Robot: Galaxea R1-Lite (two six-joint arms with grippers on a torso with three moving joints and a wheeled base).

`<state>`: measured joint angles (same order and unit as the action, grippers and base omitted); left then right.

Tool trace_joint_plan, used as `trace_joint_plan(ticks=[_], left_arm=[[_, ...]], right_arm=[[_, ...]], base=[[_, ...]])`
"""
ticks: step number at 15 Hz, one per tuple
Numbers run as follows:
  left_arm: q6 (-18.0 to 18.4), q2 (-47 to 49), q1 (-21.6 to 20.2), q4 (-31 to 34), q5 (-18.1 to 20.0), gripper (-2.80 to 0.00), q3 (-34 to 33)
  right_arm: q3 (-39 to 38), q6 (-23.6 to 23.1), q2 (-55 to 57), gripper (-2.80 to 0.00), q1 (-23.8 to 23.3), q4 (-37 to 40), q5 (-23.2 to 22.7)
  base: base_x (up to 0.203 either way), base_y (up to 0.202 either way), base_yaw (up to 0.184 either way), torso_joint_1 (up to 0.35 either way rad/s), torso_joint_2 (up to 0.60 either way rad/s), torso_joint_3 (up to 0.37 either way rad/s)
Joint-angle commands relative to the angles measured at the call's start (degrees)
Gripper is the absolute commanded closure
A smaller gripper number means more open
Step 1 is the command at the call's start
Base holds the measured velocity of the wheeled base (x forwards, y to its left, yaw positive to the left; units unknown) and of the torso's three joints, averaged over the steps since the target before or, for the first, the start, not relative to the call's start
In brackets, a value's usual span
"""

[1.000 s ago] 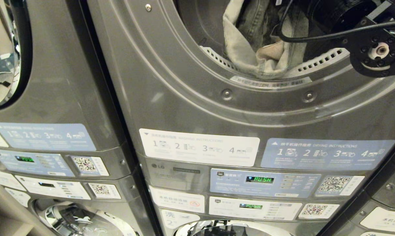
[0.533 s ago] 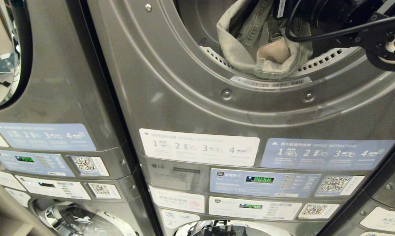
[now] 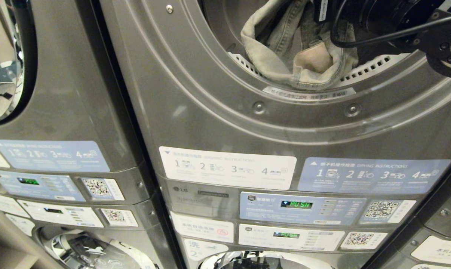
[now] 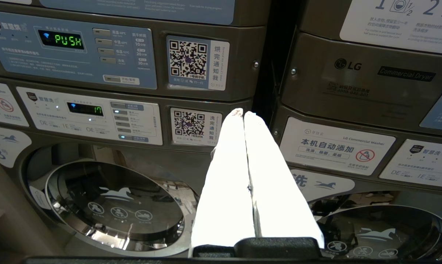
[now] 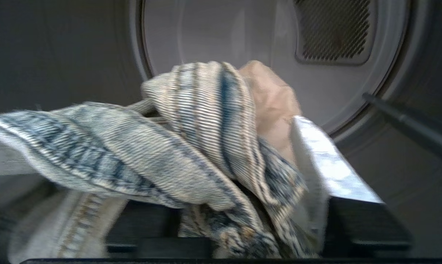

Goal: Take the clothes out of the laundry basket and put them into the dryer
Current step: Put the clothes in the dryer

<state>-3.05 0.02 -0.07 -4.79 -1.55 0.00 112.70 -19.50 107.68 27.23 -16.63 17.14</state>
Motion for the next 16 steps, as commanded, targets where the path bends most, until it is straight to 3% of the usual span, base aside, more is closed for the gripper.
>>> trace_joint_plan(ticks=[1,6,10,16], left_arm=[[-0.02,-0.11,-0.01,-0.04,-0.03,0.0,-1.67],[-0.02,-0.11,-0.01,-0.04,-0.03,0.0,-1.67],[-0.02,-0.08,-0.01,-0.04,-0.03,0.0,-1.67],[-0.02,-0.11,-0.01,-0.04,-0.03,0.0,-1.67]], right_arm=[[-0.03,-0.11,-1.12,-2.8,0.02,1.1,0.09],[-0.21,1.1,-3.73,-2.8,0.02,7.13,0.17],[-0.53,0.54,-6.27,-2.8,0.25,23.66,0.15],[-0.79,0.92,-12.56,-2.8,3.56,23.43,0.14]], base=[[0.0,0.0,0.0,0.0,0.0,0.0],[0.0,0.0,0.0,0.0,0.0,0.0],[0.0,0.0,0.0,0.0,0.0,0.0],[0.0,0.0,0.0,0.0,0.0,0.0]])
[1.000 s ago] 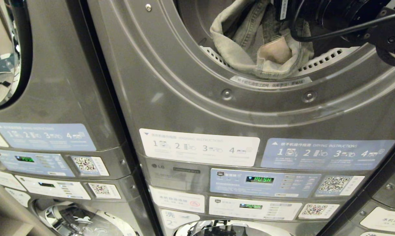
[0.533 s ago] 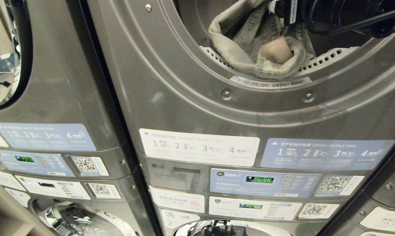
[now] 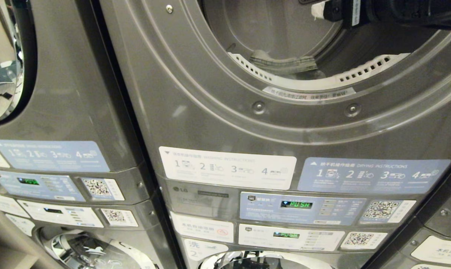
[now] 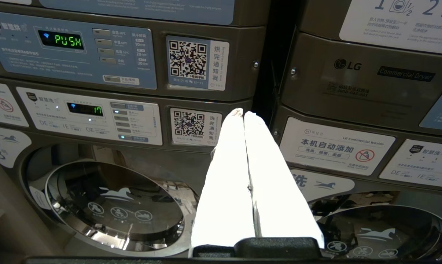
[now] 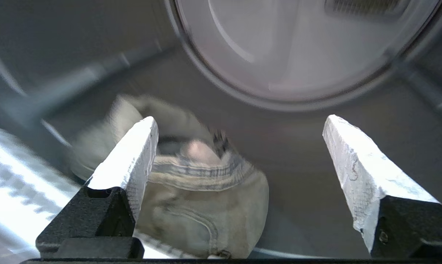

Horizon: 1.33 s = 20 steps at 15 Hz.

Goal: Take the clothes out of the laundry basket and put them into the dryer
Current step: Put the clothes in the dryer, then close the dryer

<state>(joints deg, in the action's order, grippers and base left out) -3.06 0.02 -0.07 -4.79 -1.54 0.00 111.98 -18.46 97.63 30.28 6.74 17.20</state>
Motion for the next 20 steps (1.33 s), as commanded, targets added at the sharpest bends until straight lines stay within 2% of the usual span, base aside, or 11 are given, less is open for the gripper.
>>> trace_joint_plan(ticks=[1,2,3,5,9,11,14,17,20], left_arm=[[-0.09,-0.11,-0.01,-0.04,-0.05,0.0,-1.67],[-0.02,-0.09,-0.01,-0.04,-0.05,0.0,-1.67],[-0.02,-0.11,-0.01,-0.04,-0.05,0.0,-1.67],[-0.07,-0.11,-0.01,-0.04,-0.05,0.0,-1.67],[-0.09,-0.1,-0.01,-0.04,-0.05,0.0,-1.67],[-0.02,-0.02,-0.01,-0.04,-0.05,0.0,-1.67],[-0.02,-0.11,-0.01,-0.04,-0.05,0.0,-1.67],[-0.06,-0.05,-0.01,-0.04,-0.05,0.0,-1.67],[-0.02,-0.11,-0.01,-0.04,-0.05,0.0,-1.67]], right_arm=[[-0.17,-0.12,-4.48,-2.8,2.53,-0.04,0.05],[-0.5,-0.21,-6.52,0.0,4.29,-0.1,0.02],[-1.75,-0.65,-8.79,0.0,6.35,-0.07,0.06],[-9.53,-2.1,-13.28,0.0,8.62,-0.04,0.35],[-35.98,-4.24,-29.84,0.0,7.11,-0.07,0.24],[-48.48,-4.63,-40.12,0.0,3.45,-0.06,-0.12],[-66.25,-3.46,-54.31,0.0,-4.98,-0.14,-1.49],[-78.53,-0.37,-66.73,0.0,-14.52,-0.14,-3.01],[-90.28,5.41,-75.57,0.0,-23.51,-1.26,-4.3]], base=[[0.0,0.0,0.0,0.0,0.0,0.0],[0.0,0.0,0.0,0.0,0.0,0.0],[0.0,0.0,0.0,0.0,0.0,0.0],[0.0,0.0,0.0,0.0,0.0,0.0],[0.0,0.0,0.0,0.0,0.0,0.0],[0.0,0.0,0.0,0.0,0.0,0.0],[0.0,0.0,0.0,0.0,0.0,0.0],[0.0,0.0,0.0,0.0,0.0,0.0],[0.0,0.0,0.0,0.0,0.0,0.0]])
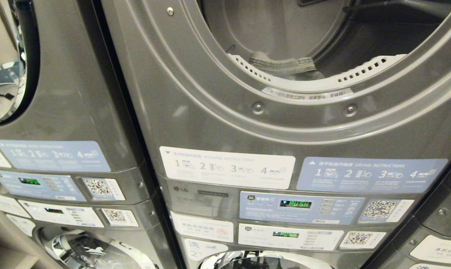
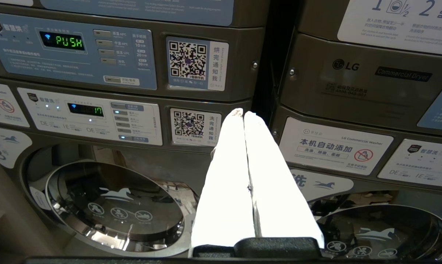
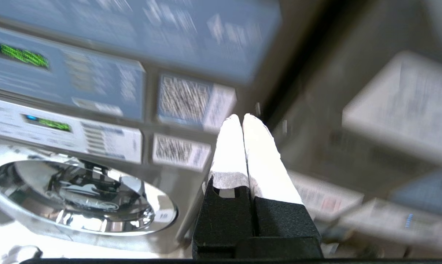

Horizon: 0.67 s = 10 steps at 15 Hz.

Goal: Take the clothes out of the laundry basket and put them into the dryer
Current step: Close the dryer

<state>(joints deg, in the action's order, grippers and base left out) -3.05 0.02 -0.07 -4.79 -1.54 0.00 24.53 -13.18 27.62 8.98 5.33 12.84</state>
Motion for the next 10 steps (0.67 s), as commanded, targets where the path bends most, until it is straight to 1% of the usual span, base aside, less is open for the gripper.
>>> trace_joint_plan(ticks=[1,3,4,5,8,9,10], left_arm=[[-0.03,-0.11,-0.01,-0.04,-0.05,0.0,-1.67],[-0.03,-0.11,-0.01,-0.04,-0.05,0.0,-1.67],[-0.03,-0.08,-0.01,-0.04,-0.05,0.0,-1.67],[-0.03,-0.11,-0.01,-0.04,-0.05,0.0,-1.67],[-0.03,-0.1,-0.01,-0.13,-0.05,0.0,-1.67],[-0.03,-0.11,-0.01,-0.08,-0.05,0.0,-1.67],[-0.03,-0.11,-0.01,-0.13,-0.05,0.0,-1.67]], right_arm=[[-7.87,1.0,-7.3,0.0,-4.11,-2.6,-0.08],[-19.49,1.12,-10.59,0.0,-6.29,-12.18,-0.36],[-23.49,0.88,-13.12,0.0,-6.86,-14.59,-0.68],[-25.11,0.58,-17.23,0.0,-7.36,-14.01,-1.6],[-24.65,-0.74,-27.17,0.0,-8.55,-11.07,-8.38],[-24.57,-1.08,-27.86,0.0,-8.81,-10.1,-10.12],[-24.52,0.7,-27.57,0.0,-8.95,-9.56,-10.97]], base=[[0.0,0.0,0.0,0.0,0.0,0.0],[0.0,0.0,0.0,0.0,0.0,0.0],[0.0,0.0,0.0,0.0,0.0,0.0],[0.0,0.0,0.0,0.0,0.0,0.0],[0.0,0.0,0.0,0.0,0.0,0.0],[0.0,0.0,0.0,0.0,0.0,0.0],[0.0,0.0,0.0,0.0,0.0,0.0]])
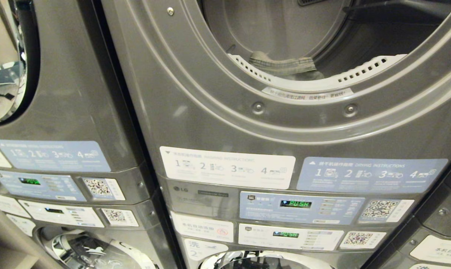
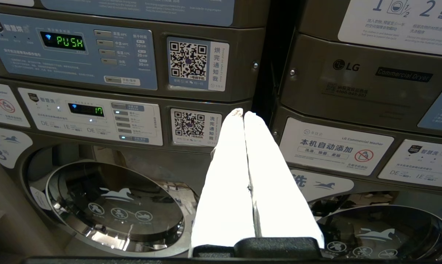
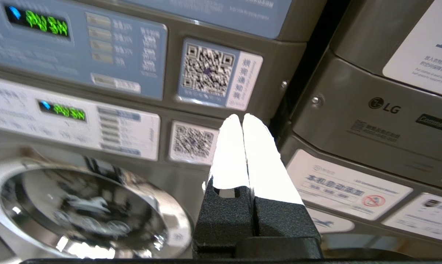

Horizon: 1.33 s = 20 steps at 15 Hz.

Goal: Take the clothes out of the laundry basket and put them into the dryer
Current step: Close the dryer

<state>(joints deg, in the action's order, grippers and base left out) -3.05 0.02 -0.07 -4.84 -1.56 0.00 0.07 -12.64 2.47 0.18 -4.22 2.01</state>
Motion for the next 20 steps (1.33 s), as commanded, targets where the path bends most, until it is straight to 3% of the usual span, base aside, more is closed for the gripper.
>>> trace_joint_plan(ticks=[1,4,8,12,15,20], left_arm=[[-0.03,-0.11,-0.01,-0.08,-0.02,0.0,-1.67],[-0.03,-0.11,-0.01,-0.08,-0.02,0.0,-1.67],[-0.03,-0.11,-0.01,0.01,-0.02,0.0,-1.67],[0.06,-0.11,-0.01,-0.08,-0.02,0.0,-1.67],[-0.03,-0.11,-0.01,-0.08,-0.02,0.0,-1.67],[-0.03,-0.11,-0.01,0.01,-0.02,0.0,-1.67]], right_arm=[[-0.07,0.86,-2.38,0.0,-0.18,0.09,-0.25],[-0.07,2.3,-2.38,0.0,-0.18,0.17,-0.27],[0.07,15.12,-2.38,0.0,-0.18,4.68,-0.52],[-0.07,14.17,-2.38,0.0,-0.18,4.13,-0.43],[-0.07,8.07,-2.38,0.0,-0.18,4.83,-1.57],[-0.07,8.77,-2.38,0.0,-0.11,4.77,-1.66]], base=[[0.0,0.0,0.0,0.0,0.0,0.0],[0.0,0.0,0.0,0.0,0.0,0.0],[0.0,0.0,0.0,0.0,0.0,0.0],[0.0,0.0,0.0,0.0,0.0,0.0],[0.0,0.0,0.0,0.0,0.0,0.0],[0.0,0.0,0.0,0.0,0.0,0.0]])
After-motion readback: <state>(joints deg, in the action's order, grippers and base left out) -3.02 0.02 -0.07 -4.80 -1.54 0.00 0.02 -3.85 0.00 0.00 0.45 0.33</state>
